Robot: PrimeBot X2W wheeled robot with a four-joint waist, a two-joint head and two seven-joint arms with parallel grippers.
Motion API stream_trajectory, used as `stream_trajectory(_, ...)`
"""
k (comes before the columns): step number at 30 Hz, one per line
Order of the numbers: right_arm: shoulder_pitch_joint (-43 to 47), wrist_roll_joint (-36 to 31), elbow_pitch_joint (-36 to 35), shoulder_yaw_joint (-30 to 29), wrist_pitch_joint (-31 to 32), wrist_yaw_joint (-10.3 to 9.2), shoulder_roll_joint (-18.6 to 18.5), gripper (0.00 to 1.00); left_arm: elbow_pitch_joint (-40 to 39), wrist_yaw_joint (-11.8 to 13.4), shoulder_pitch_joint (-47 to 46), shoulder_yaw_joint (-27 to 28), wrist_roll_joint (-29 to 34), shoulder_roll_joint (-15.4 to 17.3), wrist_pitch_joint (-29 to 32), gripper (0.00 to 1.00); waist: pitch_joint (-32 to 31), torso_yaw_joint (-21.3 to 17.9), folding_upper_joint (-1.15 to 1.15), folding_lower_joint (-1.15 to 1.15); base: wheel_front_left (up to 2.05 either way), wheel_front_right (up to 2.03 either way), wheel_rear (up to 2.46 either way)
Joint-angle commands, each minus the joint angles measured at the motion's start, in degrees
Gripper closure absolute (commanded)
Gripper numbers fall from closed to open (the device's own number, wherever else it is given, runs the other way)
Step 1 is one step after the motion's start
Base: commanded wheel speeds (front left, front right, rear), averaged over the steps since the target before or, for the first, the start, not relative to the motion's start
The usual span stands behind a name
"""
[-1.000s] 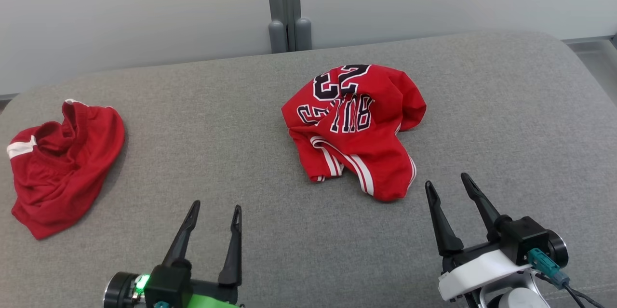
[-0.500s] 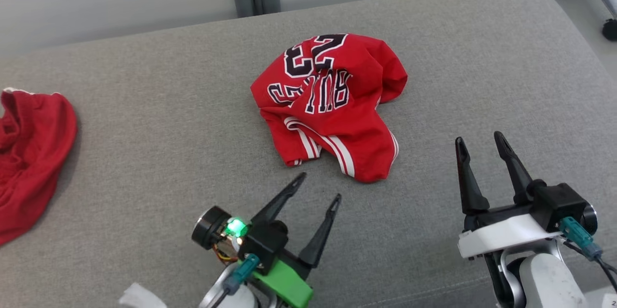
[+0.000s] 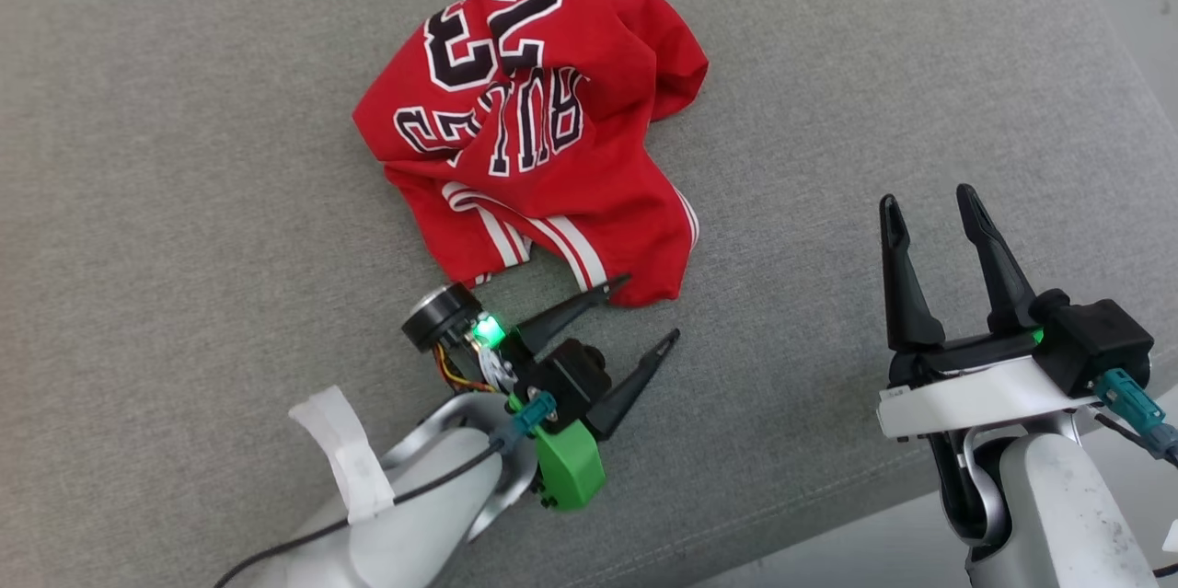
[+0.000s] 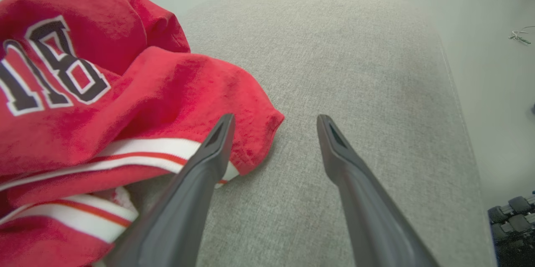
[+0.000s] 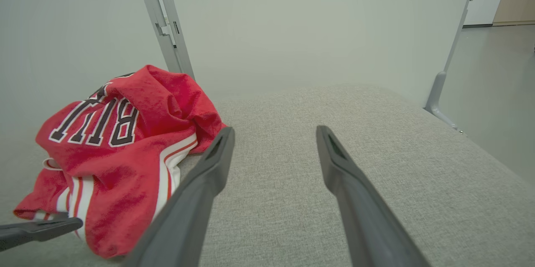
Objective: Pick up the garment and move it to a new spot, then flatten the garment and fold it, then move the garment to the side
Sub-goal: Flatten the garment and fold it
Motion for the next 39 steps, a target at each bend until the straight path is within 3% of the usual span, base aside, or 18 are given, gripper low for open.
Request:
stream_trajectory(1,-1.23,0.41,-0.41,0.13,-0.03,-0.06,0.0,0.0,1.52,0.04,-2.51,-0.03,-0.35,0.52,-0.03,0.0,5.61,-3.88,0.0,0.0,0.0,0.0,0.0)
stream_trajectory(8,-2.75,0.67,-0.8,0.22,-0.03,-0.06,0.0,0.0,10.52,0.04,-8.49,0.09,-3.57,-0.89,0.03,0.0,8.52,-4.07,0.0,0.0,0.0,0.0,0.0)
stream_trajectory(9,-3.03,0.61,-0.78,0.11,-0.03,-0.06,0.0,0.0,12.35,0.05,-8.91,-0.37,-4.43,-1.14,0.05,0.2,8.62,-4.05,0.0,0.0,0.0,0.0,0.0)
stream_trajectory(10,-3.31,0.54,-0.83,0.05,-0.03,-0.06,0.0,0.0,13.67,0.05,-9.54,-0.98,-4.92,-1.19,0.11,0.52,8.67,-4.03,0.0,0.0,0.0,0.0,0.0)
stream_trajectory(11,-3.51,0.43,-0.91,-0.08,-0.03,-0.06,0.0,0.0,14.35,0.06,-10.39,-1.33,-5.77,-1.27,0.2,1.0,8.67,-3.99,0.0,0.0,0.0,0.0,0.0)
stream_trajectory(18,-3.16,0.64,-0.21,-0.57,-0.03,-0.06,-0.02,0.0,7.62,0.08,-12.71,-0.61,-9.85,-1.59,-0.02,1.0,6.07,-3.33,0.0,0.0,0.0,0.0,0.0)
stream_trajectory(26,-1.87,2.58,0.79,1.69,-0.03,-0.06,-0.03,0.0,-2.21,0.07,-24.59,-5.66,-23.28,0.35,2.61,1.0,0.2,-3.84,0.0,0.0,0.0,0.0,0.0)
stream_trajectory(30,-1.62,3.45,0.88,2.63,-0.03,-0.06,-0.06,0.0,-5.62,0.07,-34.68,-3.27,-31.16,0.97,6.67,1.0,-1.79,-5.37,0.0,0.0,0.0,0.0,0.0)
stream_trajectory(36,-0.57,3.87,0.46,2.24,-0.03,-0.06,-0.04,0.0,-4.47,0.07,-46.67,1.31,-34.8,-0.12,7.78,1.0,-3.27,-5.85,0.0,0.0,0.0,0.0,0.0)
stream_trajectory(39,-0.45,3.41,0.2,0.95,-0.03,-0.06,-0.02,0.0,-4.01,0.07,-47.83,2.77,-36.51,0.36,7.87,1.0,-3.55,-5.11,0.0,0.0,0.0,0.0,0.0)
